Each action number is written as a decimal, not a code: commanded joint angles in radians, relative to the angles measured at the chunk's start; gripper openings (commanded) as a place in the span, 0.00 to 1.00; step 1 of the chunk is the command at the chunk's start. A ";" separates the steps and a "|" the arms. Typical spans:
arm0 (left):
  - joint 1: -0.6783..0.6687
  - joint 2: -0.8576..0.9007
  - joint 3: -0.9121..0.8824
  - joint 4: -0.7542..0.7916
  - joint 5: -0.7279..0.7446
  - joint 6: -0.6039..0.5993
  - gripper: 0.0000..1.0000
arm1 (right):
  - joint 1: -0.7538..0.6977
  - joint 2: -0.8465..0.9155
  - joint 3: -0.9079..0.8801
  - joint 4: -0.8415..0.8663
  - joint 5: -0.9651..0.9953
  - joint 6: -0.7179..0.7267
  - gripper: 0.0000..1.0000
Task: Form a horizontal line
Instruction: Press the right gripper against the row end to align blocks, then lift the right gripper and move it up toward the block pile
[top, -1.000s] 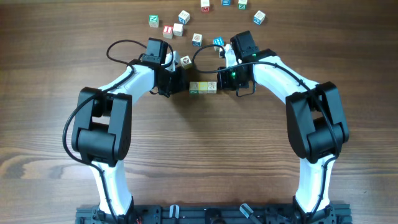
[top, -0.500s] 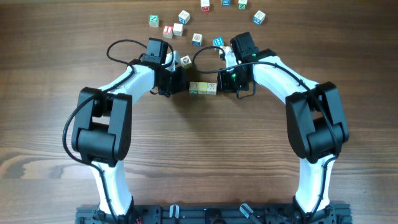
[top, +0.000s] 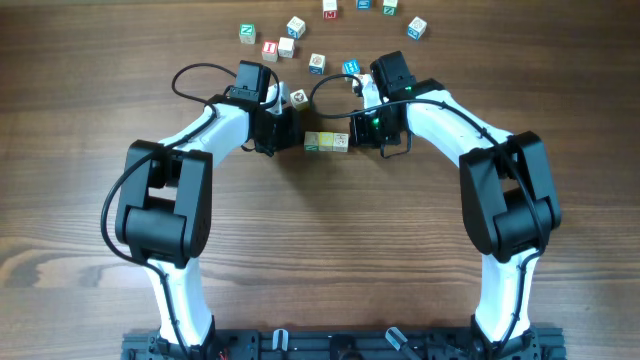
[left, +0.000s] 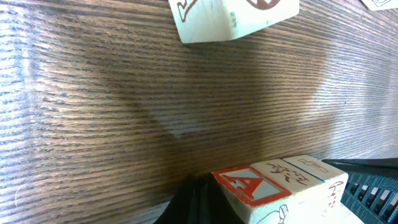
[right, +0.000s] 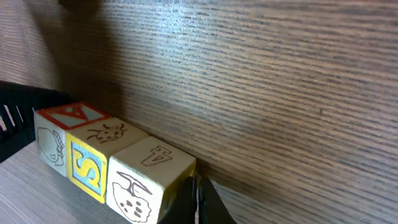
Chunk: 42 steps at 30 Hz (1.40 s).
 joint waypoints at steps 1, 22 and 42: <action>0.000 0.108 -0.066 -0.045 -0.185 0.013 0.04 | 0.003 -0.012 -0.011 0.003 -0.026 0.003 0.05; -0.001 0.108 -0.066 -0.056 -0.185 0.013 0.04 | 0.003 -0.012 -0.011 0.030 -0.047 0.001 0.04; 0.000 0.108 -0.066 -0.056 -0.239 0.010 0.09 | 0.003 -0.012 -0.011 -0.023 0.162 0.014 0.08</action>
